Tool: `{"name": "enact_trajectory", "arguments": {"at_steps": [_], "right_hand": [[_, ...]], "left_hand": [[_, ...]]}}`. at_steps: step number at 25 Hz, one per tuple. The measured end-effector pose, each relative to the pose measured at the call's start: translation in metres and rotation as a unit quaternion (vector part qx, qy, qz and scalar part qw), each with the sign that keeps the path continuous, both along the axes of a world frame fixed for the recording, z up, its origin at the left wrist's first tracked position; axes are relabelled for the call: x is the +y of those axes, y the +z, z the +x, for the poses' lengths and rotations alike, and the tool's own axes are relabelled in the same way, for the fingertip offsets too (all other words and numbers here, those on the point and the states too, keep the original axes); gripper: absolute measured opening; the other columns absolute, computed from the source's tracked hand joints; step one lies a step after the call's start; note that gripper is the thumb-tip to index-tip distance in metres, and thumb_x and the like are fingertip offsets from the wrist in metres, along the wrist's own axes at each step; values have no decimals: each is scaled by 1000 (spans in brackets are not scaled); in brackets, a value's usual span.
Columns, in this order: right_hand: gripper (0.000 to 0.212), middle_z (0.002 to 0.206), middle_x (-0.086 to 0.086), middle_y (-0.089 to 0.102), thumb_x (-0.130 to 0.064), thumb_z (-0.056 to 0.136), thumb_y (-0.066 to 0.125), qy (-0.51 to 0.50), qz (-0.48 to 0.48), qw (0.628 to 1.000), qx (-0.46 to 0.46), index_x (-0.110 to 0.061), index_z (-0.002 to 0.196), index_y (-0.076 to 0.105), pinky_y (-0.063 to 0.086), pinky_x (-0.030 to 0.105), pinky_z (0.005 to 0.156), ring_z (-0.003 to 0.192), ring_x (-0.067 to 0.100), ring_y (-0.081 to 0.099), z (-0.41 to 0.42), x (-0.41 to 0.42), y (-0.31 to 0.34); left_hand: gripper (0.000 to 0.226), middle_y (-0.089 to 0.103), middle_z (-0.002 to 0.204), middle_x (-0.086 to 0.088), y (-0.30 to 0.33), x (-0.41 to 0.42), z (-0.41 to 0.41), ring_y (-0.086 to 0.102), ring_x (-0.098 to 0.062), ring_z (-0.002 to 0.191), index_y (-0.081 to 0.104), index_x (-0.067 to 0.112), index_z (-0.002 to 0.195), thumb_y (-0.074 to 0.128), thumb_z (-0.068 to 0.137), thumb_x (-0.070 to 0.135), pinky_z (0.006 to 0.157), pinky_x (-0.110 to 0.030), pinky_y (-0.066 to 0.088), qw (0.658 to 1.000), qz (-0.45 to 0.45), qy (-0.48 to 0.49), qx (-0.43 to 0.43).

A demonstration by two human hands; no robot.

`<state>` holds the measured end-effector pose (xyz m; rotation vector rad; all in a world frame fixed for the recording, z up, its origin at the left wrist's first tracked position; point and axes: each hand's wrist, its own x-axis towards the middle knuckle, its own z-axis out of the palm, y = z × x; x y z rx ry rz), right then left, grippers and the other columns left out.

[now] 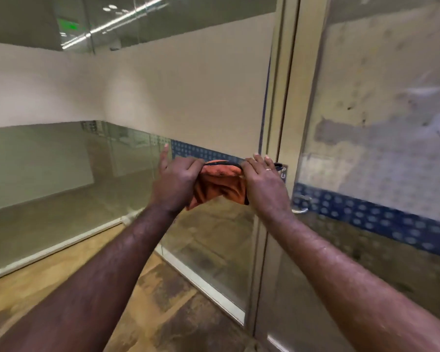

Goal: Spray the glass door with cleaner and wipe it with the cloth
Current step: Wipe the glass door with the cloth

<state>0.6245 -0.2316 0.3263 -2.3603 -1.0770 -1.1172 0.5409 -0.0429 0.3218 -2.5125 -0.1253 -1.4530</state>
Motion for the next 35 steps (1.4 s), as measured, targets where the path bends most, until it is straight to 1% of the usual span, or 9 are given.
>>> {"name": "enact_trajectory", "arguments": {"at_steps": [3,8,15,21,23,27,30,32,35], "right_hand": [[41,129,19,58,-24,88,55,-70,2,997,9,-2,123,55,19,42,116,131,34,44,20,-39,6],[44,130,21,57,-19,82,65,-182,-1,983,11,0,121,56,21,45,116,131,36,44,43,-106,13],[27,120,18,64,-7,84,60,-288,23,956,-47,-3,111,61,30,45,111,126,37,51,90,-181,20],[45,128,20,60,-23,80,66,-310,18,949,-57,-1,119,58,23,43,113,130,37,46,139,-229,34],[45,129,21,58,-20,81,66,-307,17,950,-53,1,119,58,21,43,114,131,39,44,157,-242,41],[39,125,17,61,-23,88,44,-312,42,945,-90,-2,119,58,22,44,114,130,38,46,190,-262,42],[48,127,17,57,-30,94,28,-308,102,932,-159,-5,127,53,26,50,113,128,38,46,204,-267,34],[40,134,19,48,-31,98,37,-292,98,923,-229,-10,130,51,29,54,112,128,39,45,216,-265,21],[47,146,17,30,-16,82,65,-297,22,920,-255,-15,128,55,25,59,112,136,40,32,237,-258,-2]], "left_hand": [[28,70,91,-2,3,-28,53,67,-26,82,69,16,104,75,76,18,116,-61,24,997,5,-82,-11],[29,72,93,-5,8,-89,123,68,-26,81,70,14,106,75,78,20,114,-57,32,981,27,-191,-13],[33,72,96,-6,20,-168,202,68,-26,85,68,14,109,77,78,13,113,-53,34,964,40,-261,-30],[32,72,98,-5,40,-216,263,69,-27,87,69,14,110,73,79,10,115,-54,31,955,46,-289,-43],[31,72,99,-4,47,-229,284,68,-27,89,69,15,111,73,81,10,116,-54,28,955,45,-291,-43],[27,71,101,-2,55,-250,312,68,-26,88,67,17,112,67,86,12,118,-53,24,958,42,-281,-44],[34,72,99,-1,67,-266,322,68,-25,85,68,18,109,46,89,35,114,-55,31,955,48,-289,-52],[37,72,98,1,78,-276,330,68,-24,84,67,20,107,53,84,45,110,-54,33,953,72,-286,-66],[29,71,103,1,93,-286,346,68,-26,89,65,20,111,72,84,26,107,-52,23,943,109,-304,-77]]}}
